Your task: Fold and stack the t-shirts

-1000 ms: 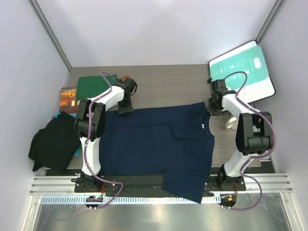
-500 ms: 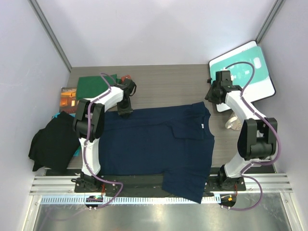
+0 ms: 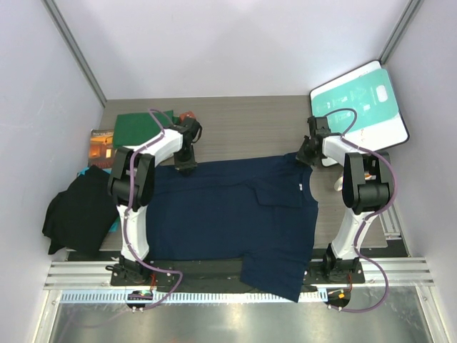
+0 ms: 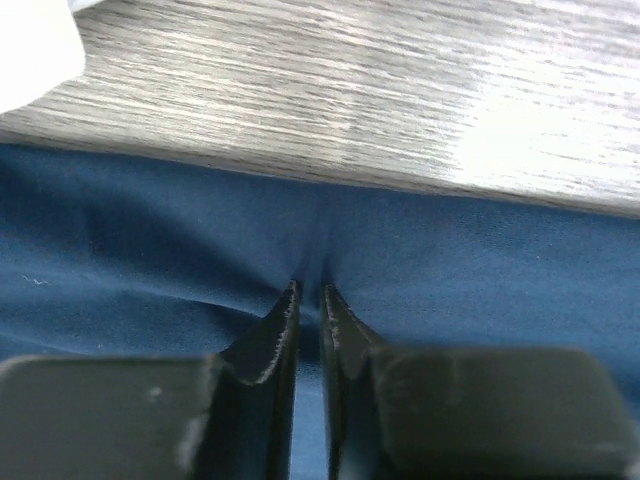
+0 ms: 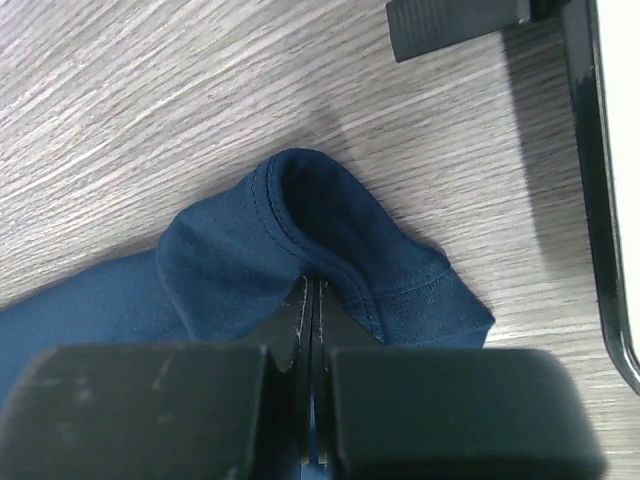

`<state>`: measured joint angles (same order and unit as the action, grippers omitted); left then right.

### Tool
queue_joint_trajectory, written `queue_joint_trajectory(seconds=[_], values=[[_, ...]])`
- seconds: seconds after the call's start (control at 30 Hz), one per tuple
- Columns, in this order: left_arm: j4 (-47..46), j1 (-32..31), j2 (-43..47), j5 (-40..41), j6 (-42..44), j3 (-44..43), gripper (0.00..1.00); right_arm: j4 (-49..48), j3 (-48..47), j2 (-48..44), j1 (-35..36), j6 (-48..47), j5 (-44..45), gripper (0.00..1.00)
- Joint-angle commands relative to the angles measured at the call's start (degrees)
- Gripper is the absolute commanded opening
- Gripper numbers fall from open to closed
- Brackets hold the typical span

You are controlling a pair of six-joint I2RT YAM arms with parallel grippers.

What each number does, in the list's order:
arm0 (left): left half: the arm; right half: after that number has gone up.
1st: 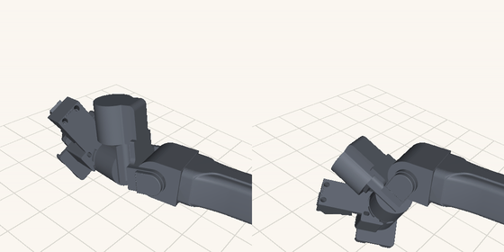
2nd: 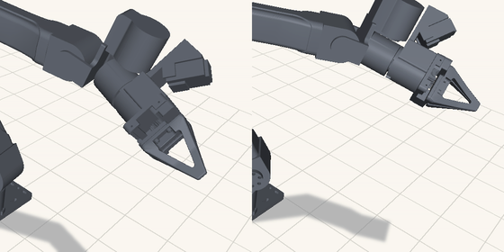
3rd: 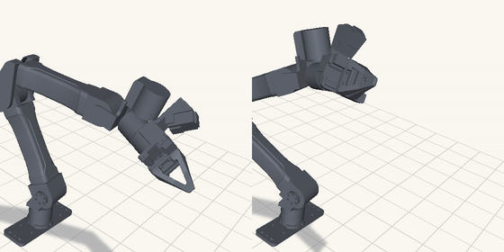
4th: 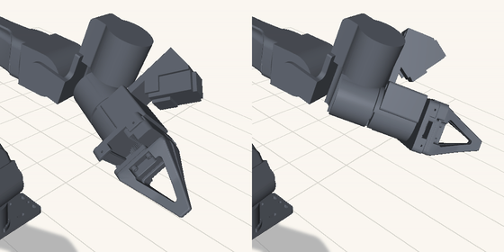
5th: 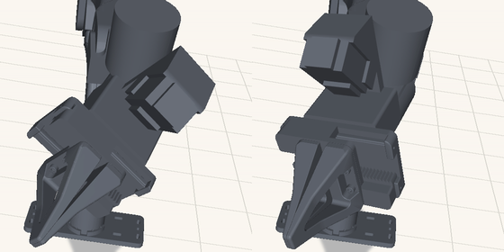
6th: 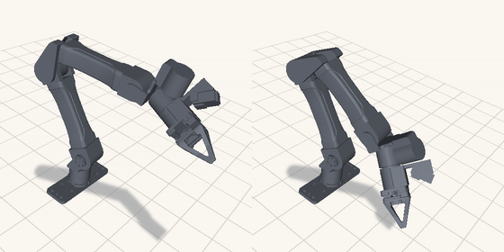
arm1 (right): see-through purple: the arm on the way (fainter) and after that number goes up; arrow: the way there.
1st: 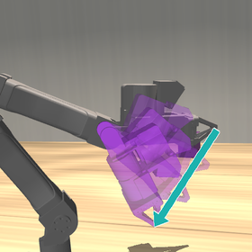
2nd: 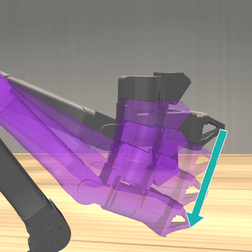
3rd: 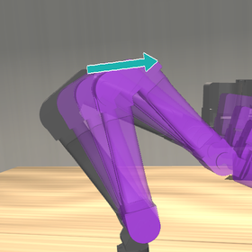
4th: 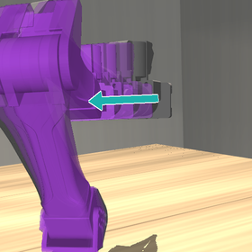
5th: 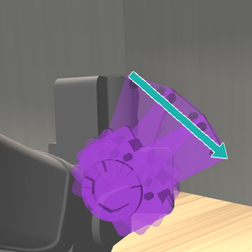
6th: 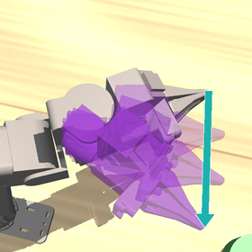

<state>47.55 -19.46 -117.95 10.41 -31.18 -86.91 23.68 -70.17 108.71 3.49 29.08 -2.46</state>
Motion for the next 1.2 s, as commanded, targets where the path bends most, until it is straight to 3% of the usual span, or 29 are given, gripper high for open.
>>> queue_joint_trajectory(seconds=[0.0,0.23,0.77,0.9,0.97,1.17], values=[[0.4,0.2,1.1,-0.2,0.4,1.6,0.03,-0.5,-0.9,1.3,0.5,0.2,4.9,0.01],[-0.5,0.3,2.8,1.1,-0.6,4.7,0.0,1.2,0.3,-0.4,0.4,1.1,12.3,0.01],[1.3,1.6,4.7,6.5,-0.8,6.8,0.01,2.6,0.8,-1.3,0.1,2.8,15.2,0.01],[1.7,3.2,7.5,4.4,-0.3,5.3,0.26,2.3,-0.2,-4.7,-0.5,1.5,10.0,0.04],[1.2,3.6,10.0,4.6,0.1,5.1,0.38,1.8,-0.2,-7.9,-0.4,1.5,8.2,0.16],[3.1,3.6,17.8,1.0,1.9,4.7,0.42,2.7,-0.5,-18.2,0.8,0.6,3.8,0.22]])
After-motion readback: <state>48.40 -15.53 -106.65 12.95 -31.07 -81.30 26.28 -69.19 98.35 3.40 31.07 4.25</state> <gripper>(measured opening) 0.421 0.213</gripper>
